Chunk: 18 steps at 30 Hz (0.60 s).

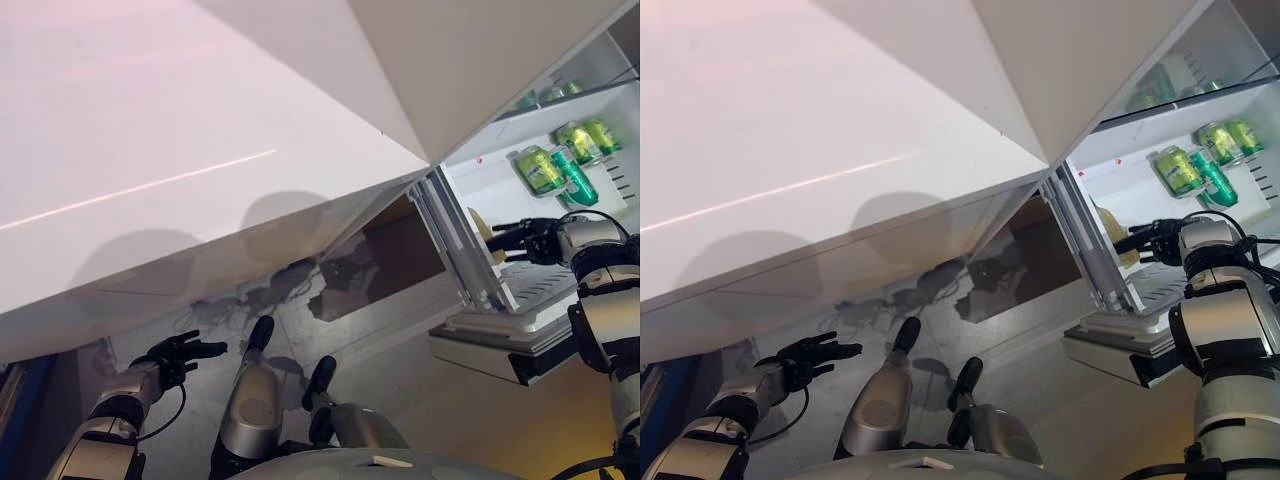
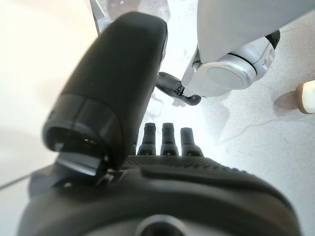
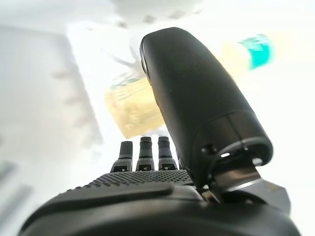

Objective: Put drinks into fridge and close the fridge

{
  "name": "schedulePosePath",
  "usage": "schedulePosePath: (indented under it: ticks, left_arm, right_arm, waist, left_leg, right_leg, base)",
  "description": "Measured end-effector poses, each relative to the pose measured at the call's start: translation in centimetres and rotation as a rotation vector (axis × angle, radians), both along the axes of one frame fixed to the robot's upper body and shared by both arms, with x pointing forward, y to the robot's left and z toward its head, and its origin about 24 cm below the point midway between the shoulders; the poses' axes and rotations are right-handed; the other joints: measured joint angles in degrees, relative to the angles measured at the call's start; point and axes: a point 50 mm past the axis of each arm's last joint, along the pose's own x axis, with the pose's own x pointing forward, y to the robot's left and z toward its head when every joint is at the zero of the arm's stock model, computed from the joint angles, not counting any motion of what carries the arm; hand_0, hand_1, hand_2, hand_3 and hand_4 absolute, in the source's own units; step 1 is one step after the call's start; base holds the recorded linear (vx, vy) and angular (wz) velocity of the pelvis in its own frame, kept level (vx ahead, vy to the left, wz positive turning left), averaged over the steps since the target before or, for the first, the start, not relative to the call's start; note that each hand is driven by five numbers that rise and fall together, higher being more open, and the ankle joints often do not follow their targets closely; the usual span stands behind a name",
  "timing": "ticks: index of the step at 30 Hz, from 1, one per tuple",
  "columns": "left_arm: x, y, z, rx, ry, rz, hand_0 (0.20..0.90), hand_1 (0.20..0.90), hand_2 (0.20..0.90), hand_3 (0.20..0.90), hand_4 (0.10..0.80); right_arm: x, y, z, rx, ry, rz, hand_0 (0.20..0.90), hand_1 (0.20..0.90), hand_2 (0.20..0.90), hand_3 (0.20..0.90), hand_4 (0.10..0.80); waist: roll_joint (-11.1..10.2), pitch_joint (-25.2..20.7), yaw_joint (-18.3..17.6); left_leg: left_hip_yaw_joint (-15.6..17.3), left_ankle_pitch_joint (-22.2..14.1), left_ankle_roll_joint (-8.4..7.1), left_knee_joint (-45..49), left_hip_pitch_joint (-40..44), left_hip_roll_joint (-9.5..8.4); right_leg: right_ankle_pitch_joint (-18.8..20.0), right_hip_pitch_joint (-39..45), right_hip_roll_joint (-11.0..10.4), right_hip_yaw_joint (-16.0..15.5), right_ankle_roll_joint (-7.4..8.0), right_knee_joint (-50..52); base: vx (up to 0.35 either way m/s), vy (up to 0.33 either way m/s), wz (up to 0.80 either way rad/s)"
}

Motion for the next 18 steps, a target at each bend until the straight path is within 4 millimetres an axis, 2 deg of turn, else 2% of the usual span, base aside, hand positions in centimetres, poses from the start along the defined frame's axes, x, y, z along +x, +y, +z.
schedulePosePath:
  ticks: [4,5,6,8,9,11,18]
  left_arm:
    - [-0.7,-0.1,-0.4,-0.024,-0.001,0.005,0.900,0.900,0.900,0.900,0.800]
    - [-0.9,-0.2,-0.6,-0.033,-0.005,0.010,0.900,0.900,0.900,0.900,0.800]
    - [-1.4,-0.5,-1.0,-0.054,-0.010,0.021,0.900,0.900,0.900,0.900,0.800]
    - [-2.0,-1.2,-1.6,-0.077,-0.005,0.026,0.900,0.900,0.900,0.900,0.800]
    - [-2.0,-1.2,-1.6,-0.077,-0.005,0.026,0.900,0.900,0.900,0.900,0.800]
    - [-3.1,-2.2,-2.7,-0.112,0.009,0.034,0.900,0.900,0.900,0.900,0.800]
    - [-6.3,-5.5,-5.2,-0.238,0.054,0.053,0.900,0.900,0.900,0.900,0.800]
  right_arm:
    - [1.6,2.1,5.2,-0.061,-0.341,0.053,0.900,0.900,0.900,0.900,0.800]
    - [1.5,2.2,6.2,-0.073,-0.408,0.058,0.900,0.900,0.900,0.900,0.800]
    - [1.2,2.5,8.0,-0.080,-0.552,0.055,0.900,0.900,0.900,0.900,0.800]
    - [0.3,2.4,9.9,-0.100,-0.699,0.030,0.900,0.900,0.900,0.900,0.800]
    - [0.3,2.4,9.9,-0.100,-0.699,0.030,0.900,0.900,0.900,0.900,0.800]
    - [-1.1,2.0,11.0,-0.125,-0.831,-0.011,0.900,0.900,0.900,0.900,0.800]
    - [-5.0,1.8,11.3,-0.292,-1.031,-0.023,0.900,0.900,0.900,0.900,0.800]
  waist:
    - [0.8,0.0,-2.2]
    - [1.2,0.0,-2.5]
    - [2.1,-0.1,-2.9]
    - [3.7,-0.5,-3.6]
    - [3.7,-0.5,-3.6]
    - [5.9,-1.4,-5.0]
    - [11.7,-4.6,-9.7]
  left_leg:
    - [1.0,0.0,0.11,0.0,0.5,-0.04]
    - [1.1,0.0,0.15,0.0,0.6,-0.10]
    - [1.6,0.0,0.31,-0.3,1.1,-0.21]
    - [2.1,0.2,0.58,-0.9,1.7,-0.37]
    - [2.1,0.2,0.58,-0.9,1.7,-0.37]
    - [2.7,0.6,1.11,-1.9,2.4,-0.53]
    - [4.1,1.0,1.74,-3.7,3.9,-0.73]
  right_leg:
    - [0.3,0.1,-0.2,1.0,0.11,0.0]
    - [0.3,0.1,-0.3,1.1,0.14,0.0]
    - [0.3,0.1,-0.5,1.6,0.18,0.1]
    - [0.4,0.2,-0.8,2.1,0.32,0.2]
    - [0.4,0.2,-0.8,2.1,0.32,0.2]
    - [0.5,0.3,-1.0,2.9,0.48,0.2]
    - [0.7,0.3,-1.3,4.7,0.88,0.0]
  base:
    - [-0.007,0.131,-0.11]
    - [-0.007,0.136,-0.13]
    - [-0.005,0.166,-0.16]
    - [-0.001,0.131,-0.11]
    - [0.002,0.093,-0.03]
    - [0.002,0.146,-0.10]
    - [0.003,0.068,-0.12]
